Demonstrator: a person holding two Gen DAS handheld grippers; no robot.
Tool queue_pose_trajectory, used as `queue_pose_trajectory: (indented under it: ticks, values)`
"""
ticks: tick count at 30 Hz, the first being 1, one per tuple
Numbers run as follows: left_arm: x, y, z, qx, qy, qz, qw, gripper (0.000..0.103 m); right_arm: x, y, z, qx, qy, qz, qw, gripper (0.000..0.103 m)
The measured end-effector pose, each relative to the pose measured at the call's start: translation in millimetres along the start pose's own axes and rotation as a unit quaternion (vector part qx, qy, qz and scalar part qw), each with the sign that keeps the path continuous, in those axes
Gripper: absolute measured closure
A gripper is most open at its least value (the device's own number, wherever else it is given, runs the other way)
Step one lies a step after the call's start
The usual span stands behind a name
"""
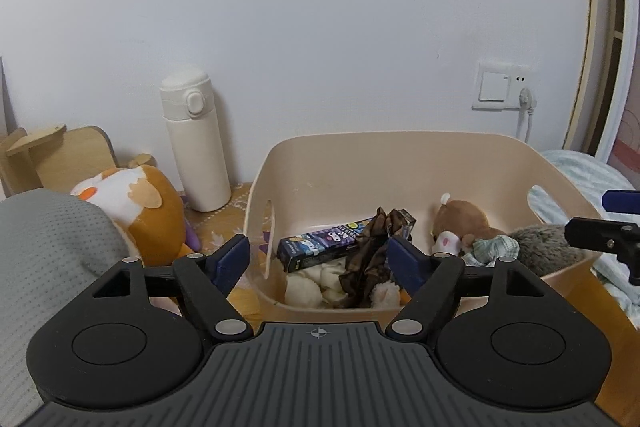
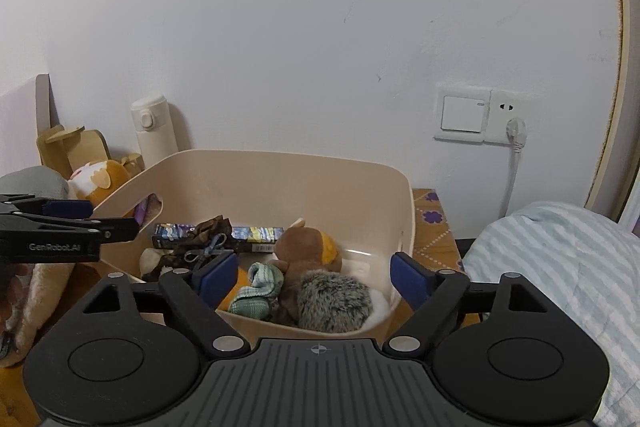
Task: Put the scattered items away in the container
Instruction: 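Withdraw both tools from the basket toward the remaining items, then grasp the brown fuzzy scrunchie with the left tool while the right tool grasps the Santa hat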
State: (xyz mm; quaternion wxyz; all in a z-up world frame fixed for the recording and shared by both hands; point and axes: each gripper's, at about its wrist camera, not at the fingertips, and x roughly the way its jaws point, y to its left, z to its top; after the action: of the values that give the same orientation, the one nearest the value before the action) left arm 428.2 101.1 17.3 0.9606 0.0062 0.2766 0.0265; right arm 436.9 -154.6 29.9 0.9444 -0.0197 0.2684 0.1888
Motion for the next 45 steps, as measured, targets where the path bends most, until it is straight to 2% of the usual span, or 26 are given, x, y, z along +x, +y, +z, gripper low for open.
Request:
queue_pose_trajectory:
  ticks: [6,12,21,26,29,38,45]
  values:
    - [-20,11,-10,-0.019,-0.005,-0.007,0.9998,0.025,-21,-1,-7,0.001,-0.012,0.004,1.000,0.016]
    - [-43,15,-34,-0.038,0.004,-0.023,0.9990,0.025,-42,6,-21,-0.017,-0.019,0.010,1.000,0.014]
    - [-61,-4,-81,-0.013,0.044,-0.050,0.9977,0.025,-58,7,-48,-0.040,0.004,0.008,0.999,0.010]
    - [-62,-14,-104,0.017,0.063,-0.041,0.9970,0.025,-57,1,-65,-0.040,0.027,0.010,0.999,0.009]
    - [-60,-18,-115,0.028,0.073,-0.037,0.9962,0.025,-54,0,-75,-0.048,0.041,0.004,0.998,0.000]
    - [-48,-29,-135,0.029,0.101,-0.048,0.9933,0.025,-43,6,-97,-0.106,0.060,-0.005,0.992,0.000]
    - [-38,-35,-137,0.012,0.107,-0.066,0.9920,0.025,-30,22,-107,-0.192,0.058,-0.008,0.980,0.000]
